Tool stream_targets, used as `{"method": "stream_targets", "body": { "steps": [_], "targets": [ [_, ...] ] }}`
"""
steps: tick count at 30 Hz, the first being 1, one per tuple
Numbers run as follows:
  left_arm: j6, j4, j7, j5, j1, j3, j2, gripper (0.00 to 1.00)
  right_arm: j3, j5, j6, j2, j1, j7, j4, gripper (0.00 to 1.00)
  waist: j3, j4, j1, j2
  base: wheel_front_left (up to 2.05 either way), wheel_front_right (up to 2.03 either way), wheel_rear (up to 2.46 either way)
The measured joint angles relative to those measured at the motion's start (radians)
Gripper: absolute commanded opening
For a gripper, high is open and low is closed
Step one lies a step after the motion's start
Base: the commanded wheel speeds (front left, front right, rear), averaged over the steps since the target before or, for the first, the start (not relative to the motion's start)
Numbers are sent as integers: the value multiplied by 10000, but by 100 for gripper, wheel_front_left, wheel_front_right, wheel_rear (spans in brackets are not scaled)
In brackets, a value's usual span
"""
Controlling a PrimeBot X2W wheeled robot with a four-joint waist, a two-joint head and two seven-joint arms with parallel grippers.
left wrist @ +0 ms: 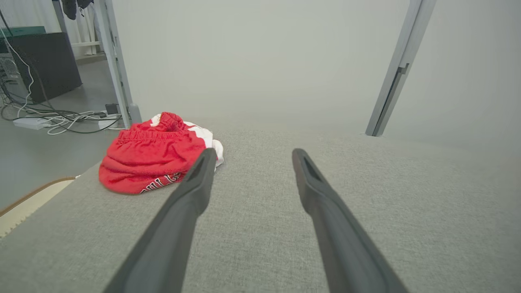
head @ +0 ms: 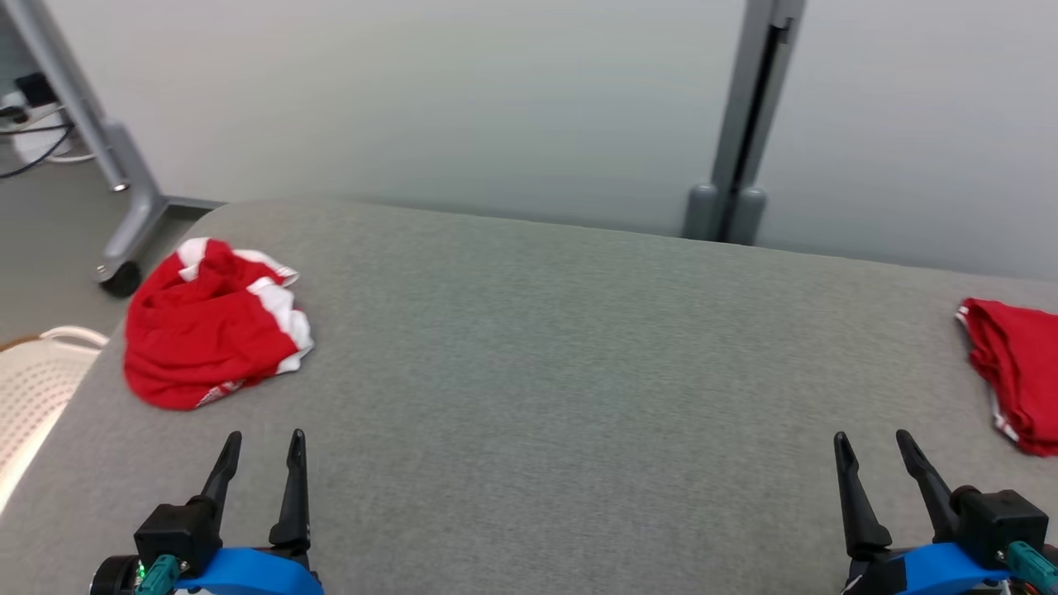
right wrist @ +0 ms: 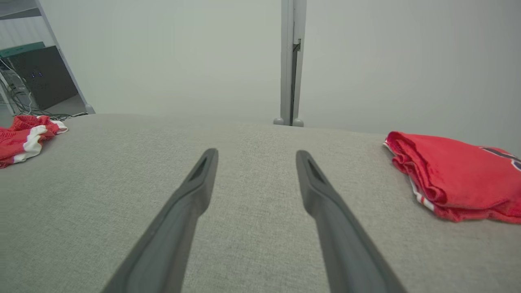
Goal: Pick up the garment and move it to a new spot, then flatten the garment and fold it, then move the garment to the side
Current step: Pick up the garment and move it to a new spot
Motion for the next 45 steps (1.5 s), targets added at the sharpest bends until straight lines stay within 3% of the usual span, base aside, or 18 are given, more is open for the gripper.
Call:
{"method": "stream_targets", "body": {
  "steps": [12, 20, 36, 41, 45],
  "targets": [
    [125, -211, 2, -81, 24, 44, 65, 100, 244, 86, 0, 2, -39, -198, 382, 100, 180, 1755, 0, 1, 0, 0, 0],
    [180, -316, 46, -165, 188, 27, 165, 100, 337, 105, 0, 6, -81, -272, 577, 100, 241, 2460, 0, 1, 0, 0, 0],
    [307, -727, 360, -382, 269, -128, 98, 100, 430, 94, 0, 6, -158, -244, 556, 100, 390, 2531, 0, 1, 0, 0, 0],
    [267, -1906, 1336, -972, -152, 4, 82, 100, 472, 77, 0, 8, -165, -244, 472, 100, 532, 2471, 0, 1, 0, 0, 0],
    [493, -2947, 2796, -1666, -792, 504, 267, 100, 516, 67, 0, 8, -215, -209, 364, 100, 748, 2358, 0, 1, 0, 0, 0]
  ]
}}
